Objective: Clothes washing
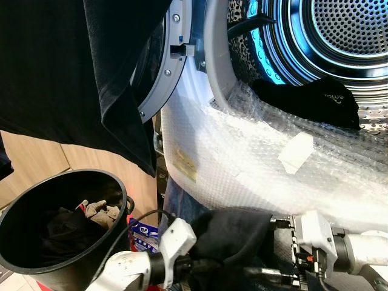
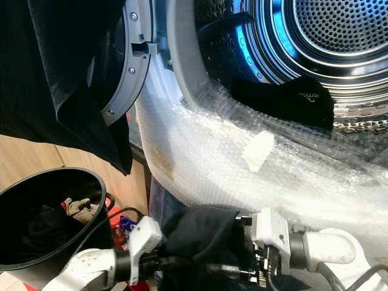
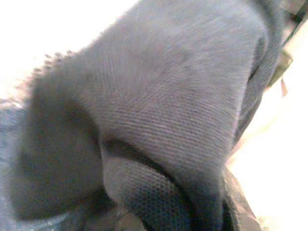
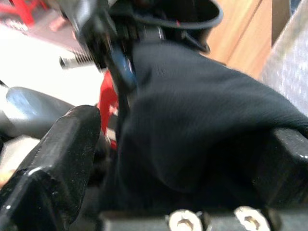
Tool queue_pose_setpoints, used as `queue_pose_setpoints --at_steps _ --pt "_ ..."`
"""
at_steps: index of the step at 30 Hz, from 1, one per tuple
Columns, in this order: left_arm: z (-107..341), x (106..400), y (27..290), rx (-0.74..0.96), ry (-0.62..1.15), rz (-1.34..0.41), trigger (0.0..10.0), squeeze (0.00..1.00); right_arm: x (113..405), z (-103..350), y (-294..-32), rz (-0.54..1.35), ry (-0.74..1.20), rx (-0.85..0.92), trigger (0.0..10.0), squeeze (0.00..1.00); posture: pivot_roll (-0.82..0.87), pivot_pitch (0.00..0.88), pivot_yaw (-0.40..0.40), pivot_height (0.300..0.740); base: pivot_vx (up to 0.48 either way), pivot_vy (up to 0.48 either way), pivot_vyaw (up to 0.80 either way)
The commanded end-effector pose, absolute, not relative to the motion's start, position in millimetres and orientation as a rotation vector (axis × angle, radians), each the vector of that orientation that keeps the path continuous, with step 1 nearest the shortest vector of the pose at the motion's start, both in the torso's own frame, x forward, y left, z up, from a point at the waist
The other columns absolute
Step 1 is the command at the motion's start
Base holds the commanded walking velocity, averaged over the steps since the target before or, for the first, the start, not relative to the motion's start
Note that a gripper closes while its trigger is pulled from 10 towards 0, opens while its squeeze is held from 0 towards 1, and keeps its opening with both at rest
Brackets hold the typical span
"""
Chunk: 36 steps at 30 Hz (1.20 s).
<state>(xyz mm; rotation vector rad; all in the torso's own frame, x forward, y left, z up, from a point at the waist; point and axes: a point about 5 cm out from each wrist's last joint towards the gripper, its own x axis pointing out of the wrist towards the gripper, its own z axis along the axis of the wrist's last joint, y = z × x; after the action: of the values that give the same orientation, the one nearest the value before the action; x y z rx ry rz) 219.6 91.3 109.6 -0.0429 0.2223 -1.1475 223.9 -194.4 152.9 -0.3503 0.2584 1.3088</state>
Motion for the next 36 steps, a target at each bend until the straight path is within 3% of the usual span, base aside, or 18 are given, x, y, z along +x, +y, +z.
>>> queue_pose_setpoints --at_steps 1,4,5,6,12,14,19,27,31,35,36 --pt "130 217 95 -0.072 0.153 -1.14 0.0 0.0 220 142 -205 1.295 0.341 -0.413 10.0 1.0 0.03 0.003 -0.072 0.74 0.0 0.0 0.0" --pt "136 213 98 -0.087 0.146 -1.131 0.0 0.0 217 133 -210 1.292 0.394 -0.48 10.0 1.0 0.03 0.003 -0.072 0.74 0.0 0.0 0.0" --pt "141 211 100 -0.104 0.137 -1.126 0.0 0.0 214 124 -217 1.29 0.459 -0.544 10.0 0.21 0.03 0.003 -0.073 0.74 0.0 0.0 0.0" --pt "146 209 102 -0.116 0.129 -1.121 0.0 0.0 210 112 -226 1.279 0.547 -0.63 10.0 0.0 0.03 0.004 -0.075 0.74 0.0 0.0 0.0" --pt "162 213 116 -0.16 0.072 -1.043 0.0 0.0 209 83 -249 1.208 0.715 -0.838 10.0 0.0 0.03 0.005 -0.074 0.74 0.0 0.0 0.0" --pt "190 221 127 -0.3 -0.083 -0.989 0.0 0.0 211 68 -254 1.172 0.751 -0.895 10.0 0.0 0.03 0.005 -0.075 0.74 0.0 0.0 0.0" --pt "209 221 131 -0.367 -0.164 -1.01 0.0 0.0 215 58 -252 1.157 0.74 -0.912 10.0 0.0 0.04 0.002 -0.074 0.74 0.0 0.0 0.0" --pt "189 216 126 -0.262 0.007 -1.068 0.0 0.0 225 55 -270 1.047 0.747 -1.036 10.0 0.0 0.04 0.0 -0.072 0.74 0.0 0.0 0.0" --pt "169 211 127 -0.193 0.155 -1.084 0.0 0.0 217 76 -276 1.117 0.744 -0.879 10.0 0.0 0.03 0.0 -0.064 0.74 0.0 0.0 0.0" --pt "153 211 130 -0.147 0.231 -1.066 0.0 0.0 209 88 -280 1.199 0.748 -0.838 10.0 0.0 0.03 0.0 -0.063 0.74 0.0 0.0 0.0" --pt "143 208 129 -0.167 0.278 -1.079 0.0 0.0 214 106 -284 1.176 0.677 -0.805 10.0 0.0 0.02 0.0 -0.058 0.74 0.0 0.0 0.0"
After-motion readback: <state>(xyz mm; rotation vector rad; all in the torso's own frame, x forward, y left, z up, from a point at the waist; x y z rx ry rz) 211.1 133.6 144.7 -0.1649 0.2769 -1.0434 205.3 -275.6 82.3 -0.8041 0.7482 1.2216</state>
